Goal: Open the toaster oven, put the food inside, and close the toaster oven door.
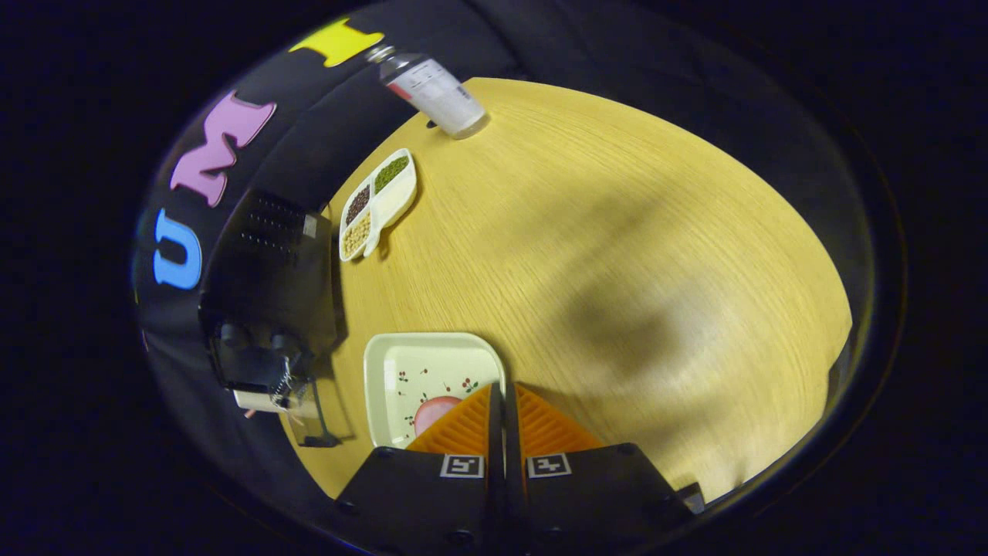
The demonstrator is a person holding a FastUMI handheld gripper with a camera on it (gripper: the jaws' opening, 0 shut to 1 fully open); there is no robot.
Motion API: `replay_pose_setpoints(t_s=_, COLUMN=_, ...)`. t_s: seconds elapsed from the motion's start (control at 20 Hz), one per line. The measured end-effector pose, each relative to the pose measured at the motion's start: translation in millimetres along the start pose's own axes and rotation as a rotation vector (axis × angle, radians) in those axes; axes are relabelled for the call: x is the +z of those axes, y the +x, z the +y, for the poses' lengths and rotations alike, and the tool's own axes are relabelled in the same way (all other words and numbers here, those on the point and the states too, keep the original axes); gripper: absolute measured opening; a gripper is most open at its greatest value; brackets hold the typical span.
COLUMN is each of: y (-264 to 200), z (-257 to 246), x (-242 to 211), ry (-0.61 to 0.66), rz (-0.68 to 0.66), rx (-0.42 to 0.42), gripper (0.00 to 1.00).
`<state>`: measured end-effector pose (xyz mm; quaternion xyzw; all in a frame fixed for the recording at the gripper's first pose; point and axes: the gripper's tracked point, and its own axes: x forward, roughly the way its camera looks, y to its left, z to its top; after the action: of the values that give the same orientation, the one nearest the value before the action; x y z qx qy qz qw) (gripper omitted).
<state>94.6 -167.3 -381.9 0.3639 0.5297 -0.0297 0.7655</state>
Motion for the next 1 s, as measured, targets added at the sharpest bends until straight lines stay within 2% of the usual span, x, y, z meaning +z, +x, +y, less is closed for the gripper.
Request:
replay_pose_setpoints(t_s=0.5, y=-39, z=17, x=-3, ry=0.236, rz=-0.050, rx=0.145, gripper=0.06)
replay_pose_setpoints(t_s=1.0, y=-83, z=84, x=-52, ry=0.313, rz=-0.085, rx=0.266, gripper=0.06)
